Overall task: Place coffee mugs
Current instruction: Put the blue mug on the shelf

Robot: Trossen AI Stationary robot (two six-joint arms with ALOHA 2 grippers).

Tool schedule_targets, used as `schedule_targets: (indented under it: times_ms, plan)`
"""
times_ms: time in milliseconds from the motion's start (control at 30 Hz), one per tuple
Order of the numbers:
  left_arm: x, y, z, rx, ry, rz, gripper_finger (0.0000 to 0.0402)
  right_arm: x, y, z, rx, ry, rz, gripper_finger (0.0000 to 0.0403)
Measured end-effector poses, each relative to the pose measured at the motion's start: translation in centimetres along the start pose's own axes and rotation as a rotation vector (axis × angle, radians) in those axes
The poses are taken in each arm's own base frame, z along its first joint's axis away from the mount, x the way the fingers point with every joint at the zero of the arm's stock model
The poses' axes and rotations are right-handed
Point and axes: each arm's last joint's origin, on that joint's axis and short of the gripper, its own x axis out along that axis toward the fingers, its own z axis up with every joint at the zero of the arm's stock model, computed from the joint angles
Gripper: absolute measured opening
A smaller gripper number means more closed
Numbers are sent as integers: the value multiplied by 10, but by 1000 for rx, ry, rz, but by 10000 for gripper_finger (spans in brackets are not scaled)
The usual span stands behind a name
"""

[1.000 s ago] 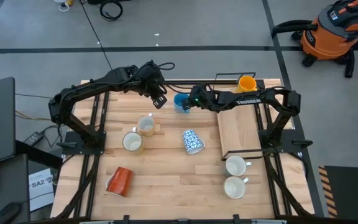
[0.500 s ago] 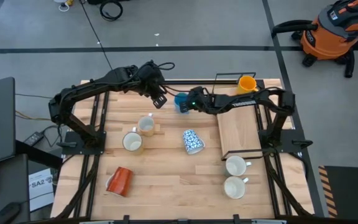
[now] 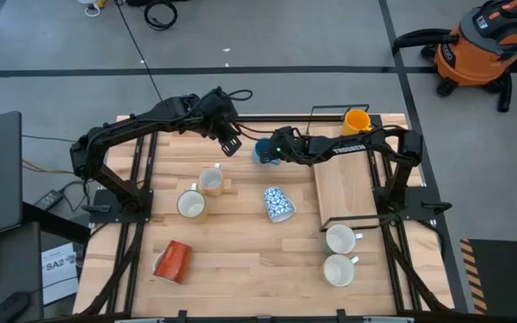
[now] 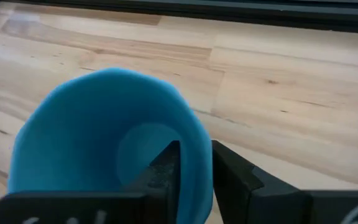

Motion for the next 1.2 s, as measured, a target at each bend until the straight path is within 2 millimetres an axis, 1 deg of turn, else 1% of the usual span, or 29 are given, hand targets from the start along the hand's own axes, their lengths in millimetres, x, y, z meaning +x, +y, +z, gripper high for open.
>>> schedule_targets:
  times_ms: [200,333,433,600,767,1000,1133,1200]
  plan:
    - [0,0,0,0,0,0,114,0,0,0,-17,2,0,39]
    - [0,0,0,0,0,0,114,-3,-1,2,-24,23,19,37]
    - [0,0,0,0,0,0,114,-11,-5,10,-17,41,20,36]
    - [0,0,0,0,0,0,114,-33,-17,24,-22,77,-11,36]
    - [0,0,0,0,0,0,114,-65,-30,43,-43,116,27,36]
    - [0,0,0,0,0,0,114,-111,-58,64,-76,118,-16,37]
    - [0,0,0,0,-1,0,114,-129,-74,71,-75,100,-84,38]
    - [0,0,0,0,-1,0,114,-135,-83,74,-96,92,-129,38]
